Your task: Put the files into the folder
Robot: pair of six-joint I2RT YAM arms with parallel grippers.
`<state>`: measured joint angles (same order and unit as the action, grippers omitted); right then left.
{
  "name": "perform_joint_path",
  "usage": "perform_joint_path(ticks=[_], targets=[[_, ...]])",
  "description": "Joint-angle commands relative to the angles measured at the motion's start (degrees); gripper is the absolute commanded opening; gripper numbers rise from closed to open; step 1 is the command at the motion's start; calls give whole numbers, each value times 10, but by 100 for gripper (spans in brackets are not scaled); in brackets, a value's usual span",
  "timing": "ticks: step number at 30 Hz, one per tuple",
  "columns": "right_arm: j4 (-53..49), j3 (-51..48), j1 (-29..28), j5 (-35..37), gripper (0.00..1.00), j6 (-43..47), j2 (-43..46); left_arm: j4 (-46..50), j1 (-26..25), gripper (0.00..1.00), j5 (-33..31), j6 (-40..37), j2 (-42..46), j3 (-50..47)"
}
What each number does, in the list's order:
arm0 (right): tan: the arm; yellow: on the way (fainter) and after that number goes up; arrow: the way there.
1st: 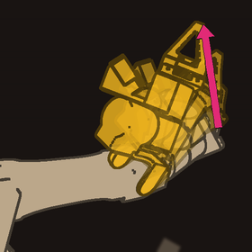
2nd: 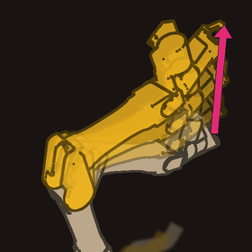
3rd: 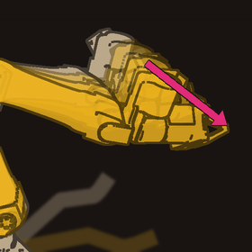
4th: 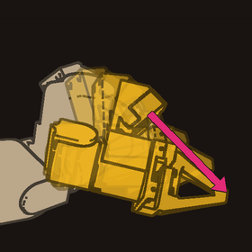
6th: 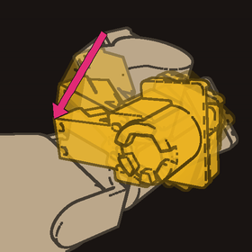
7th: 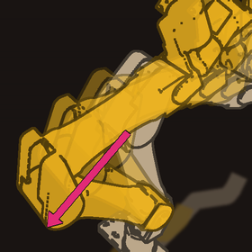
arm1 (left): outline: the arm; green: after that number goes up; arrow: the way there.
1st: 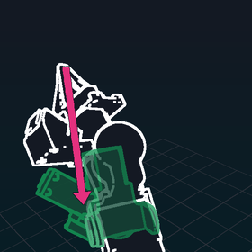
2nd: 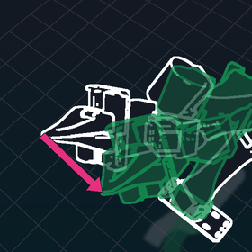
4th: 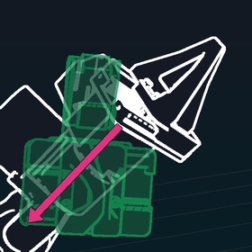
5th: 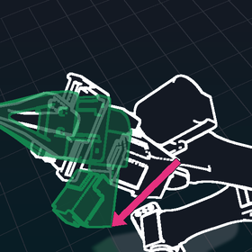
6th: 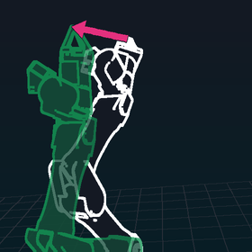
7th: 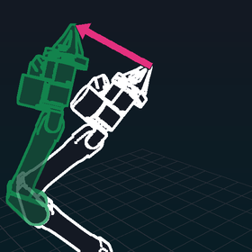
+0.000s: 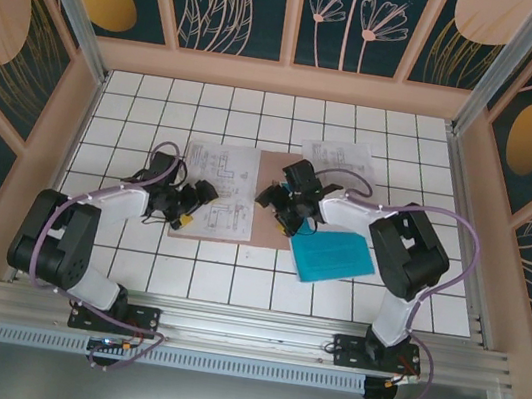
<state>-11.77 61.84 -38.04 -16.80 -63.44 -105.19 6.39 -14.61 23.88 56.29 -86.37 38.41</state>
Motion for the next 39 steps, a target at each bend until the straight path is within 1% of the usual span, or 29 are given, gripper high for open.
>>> perform_joint_path(ticks=[1,4,9,11,15,19,22,29,35,39], targets=[[-35,20,22,27,80,54,-21,10,-22,90,21,32,-8,-14],[-48,49,24,32,80,83,-22,10,-41,90,25,49,-10,-3],[-67,83,12,54,79,94,0,86,-46,92,-44,50,28,48],[-65,89,9,54,78,87,7,94,-47,92,-55,54,34,67],[-57,108,10,42,78,72,-2,67,-57,93,-36,76,15,96],[-43,117,19,12,76,53,-26,17,-83,93,-10,113,-22,111],[-47,137,21,5,76,51,-41,-2,-100,93,-9,129,-45,122],[-64,161,23,5,76,51,-68,-11,-104,93,-26,126,-72,96],[-70,163,31,6,76,50,-83,-13,-105,93,-33,125,-63,54],[-75,166,32,5,76,49,-91,-13,-104,93,-34,126,-59,48]])
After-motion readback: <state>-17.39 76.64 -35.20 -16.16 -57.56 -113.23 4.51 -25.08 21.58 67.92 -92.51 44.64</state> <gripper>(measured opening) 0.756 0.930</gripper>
